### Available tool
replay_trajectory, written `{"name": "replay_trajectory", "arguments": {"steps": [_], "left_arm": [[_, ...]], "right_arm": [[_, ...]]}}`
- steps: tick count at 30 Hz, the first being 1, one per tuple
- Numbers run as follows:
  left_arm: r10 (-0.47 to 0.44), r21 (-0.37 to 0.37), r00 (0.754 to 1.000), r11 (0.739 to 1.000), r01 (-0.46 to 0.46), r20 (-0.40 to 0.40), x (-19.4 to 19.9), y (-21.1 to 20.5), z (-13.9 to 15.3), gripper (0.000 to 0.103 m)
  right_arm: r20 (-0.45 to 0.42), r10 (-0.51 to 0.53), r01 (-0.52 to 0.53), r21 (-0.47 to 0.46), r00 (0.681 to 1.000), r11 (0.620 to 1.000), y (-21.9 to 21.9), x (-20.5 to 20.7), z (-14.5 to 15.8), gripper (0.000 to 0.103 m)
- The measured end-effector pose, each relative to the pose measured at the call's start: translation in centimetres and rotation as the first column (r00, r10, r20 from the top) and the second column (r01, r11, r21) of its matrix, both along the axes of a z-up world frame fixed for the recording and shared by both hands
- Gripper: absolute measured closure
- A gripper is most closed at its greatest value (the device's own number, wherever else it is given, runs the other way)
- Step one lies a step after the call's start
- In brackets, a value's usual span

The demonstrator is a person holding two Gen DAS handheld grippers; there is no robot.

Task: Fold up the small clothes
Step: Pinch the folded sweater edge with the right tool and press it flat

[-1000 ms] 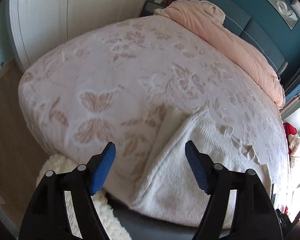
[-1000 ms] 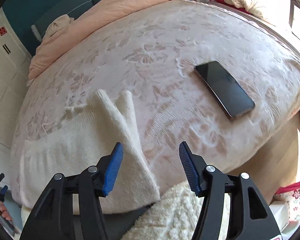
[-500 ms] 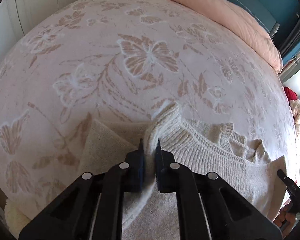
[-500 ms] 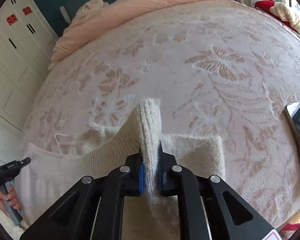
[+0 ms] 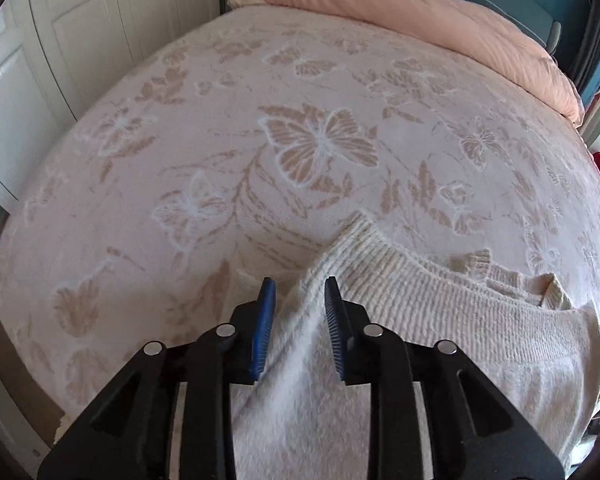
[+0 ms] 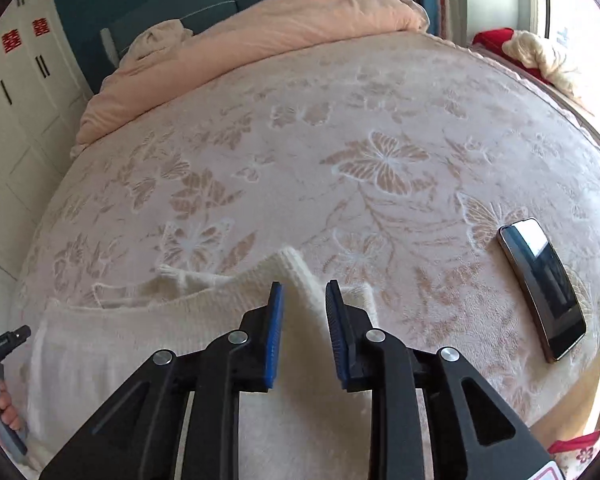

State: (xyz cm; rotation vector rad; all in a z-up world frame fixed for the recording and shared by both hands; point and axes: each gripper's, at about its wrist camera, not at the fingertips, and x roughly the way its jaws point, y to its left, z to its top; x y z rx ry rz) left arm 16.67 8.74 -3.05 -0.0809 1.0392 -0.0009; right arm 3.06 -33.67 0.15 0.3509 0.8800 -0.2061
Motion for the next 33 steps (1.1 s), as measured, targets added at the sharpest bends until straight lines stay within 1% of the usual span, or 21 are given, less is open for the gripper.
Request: {"name": "replay_trajectory", "arguments": {"steps": [2, 4, 6, 8, 9, 11, 13, 14, 15, 16, 17, 18, 19, 20, 23, 24, 25, 27, 29, 30, 33], "left_arm": [[-0.043, -0.03, 0.999, 0.999, 0.044, 0.027, -2.9, -1.4, 1.8, 0.069], [-0.107, -0.059, 0.994, 0.992, 0.109, 0.024, -6.0, -3.9, 2.1, 0.061], [-0.171, -0.076, 0.985, 0.982, 0.171, 0.0, -8.5, -6.8, 1.0, 0.06], [-0.2, -0.059, 0.979, 0.979, 0.197, -0.047, -9.8, -8.9, -1.0, 0.06], [-0.203, -0.049, 0.977, 0.979, 0.2, -0.071, -10.2, -9.3, -2.0, 0.06], [-0.193, -0.003, 0.978, 0.981, 0.193, -0.077, -10.6, -8.7, -3.3, 0.059], [-0.189, 0.011, 0.98, 0.982, 0.19, -0.065, -10.9, -7.2, -3.3, 0.058], [-0.169, 0.018, 0.983, 0.985, 0.171, -0.072, -10.9, -6.3, -3.3, 0.058], [-0.141, 0.015, 0.986, 0.99, 0.142, -0.085, -10.8, -5.2, -3.3, 0.054], [-0.112, -0.004, 0.989, 0.994, 0.112, -0.098, -10.8, -4.2, -3.4, 0.049], [-0.087, -0.025, 0.991, 0.996, 0.085, -0.103, -10.9, -3.3, -3.6, 0.049], [-0.073, -0.034, 0.992, 0.997, 0.07, -0.102, -11.0, -2.7, -3.7, 0.049], [-0.072, -0.031, 0.992, 0.997, 0.07, -0.101, -11.1, -2.5, -3.9, 0.049], [-0.077, -0.025, 0.992, 0.997, 0.075, -0.096, -11.2, -2.6, -4.0, 0.049], [-0.074, 0.014, 0.993, 0.997, 0.076, -0.086, -11.3, -3.3, -3.9, 0.049], [-0.073, 0.027, 0.994, 0.997, 0.076, -0.086, -11.3, -3.5, -3.8, 0.049], [-0.074, 0.034, 0.993, 0.996, 0.077, -0.086, -11.4, -3.7, -3.7, 0.049], [-0.077, 0.044, 0.993, 0.996, 0.081, -0.088, -11.5, -3.7, -3.5, 0.049], [-0.076, 0.043, 0.993, 0.996, 0.08, -0.091, -11.6, -3.6, -3.6, 0.048], [-0.075, 0.043, 0.993, 0.996, 0.079, -0.09, -11.6, -3.5, -3.6, 0.049], [-0.077, 0.047, 0.993, 0.996, 0.081, -0.089, -11.8, -3.5, -3.6, 0.048]], "right_arm": [[0.007, 0.112, -0.112, 0.072, 0.994, 0.991, 4.4, -0.6, -0.2, 0.078], [-0.012, 0.242, -0.237, 0.17, 0.97, 0.957, 9.7, -0.6, -1.6, 0.079], [-0.036, 0.325, -0.313, 0.181, 0.945, 0.932, 14.1, -0.6, -3.4, 0.082], [-0.08, 0.358, -0.341, 0.17, 0.93, 0.925, 15.9, -0.4, -5.2, 0.085], [-0.106, 0.344, -0.328, 0.145, 0.933, 0.934, 15.5, -0.6, -5.9, 0.089], [-0.133, 0.265, -0.252, 0.107, 0.955, 0.962, 12.4, -1.6, -6.7, 0.09], [-0.131, 0.148, -0.127, 0.155, 0.98, 0.98, 7.2, -3.8, -6.9, 0.095], [-0.14, 0.079, -0.059, 0.142, 0.987, 0.988, 4.6, -5.1, -6.9, 0.097], [-0.148, 0.029, -0.011, 0.124, 0.989, 0.992, 2.5, -6.4, -6.8, 0.103], [-0.16, -0.017, 0.035, 0.108, 0.987, 0.994, 0.7, -7.5, -6.9, 0.103], [-0.192, -0.075, 0.089, 0.067, 0.979, 0.994, -0.8, -8.4, -7.2, 0.101], [-0.199, -0.092, 0.108, 0.075, 0.976, 0.991, -2.1, -9.2, -7.7, 0.103], [-0.184, -0.083, 0.11, 0.139, 0.979, 0.984, -2.9, -9.7, -8.0, 0.103], [-0.18, -0.094, 0.124, 0.167, 0.979, 0.978, -3.3, -10.0, -8.0, 0.103], [-0.168, -0.094, 0.109, 0.083, 0.981, 0.991, -1.2, -10.0, -6.2, 0.103], [-0.143, -0.074, 0.085, 0.069, 0.987, 0.994, -0.3, -9.9, -5.4, 0.096], [-0.127, -0.057, 0.065, 0.059, 0.99, 0.996, 0.4, -9.7, -4.8, 0.095], [-0.148, -0.034, 0.039, 0.034, 0.988, 0.999, 1.3, -9.1, -5.3, 0.095], [-0.242, -0.023, 0.031, 0.026, 0.97, 0.999, 1.5, -8.6, -7.9, 0.095], [-0.252, -0.031, 0.041, 0.034, 0.967, 0.999, 1.5, -8.6, -8.6, 0.097], [-0.197, -0.044, 0.053, 0.041, 0.979, 0.998, 2.3, -9.2, -6.3, 0.094]]}}
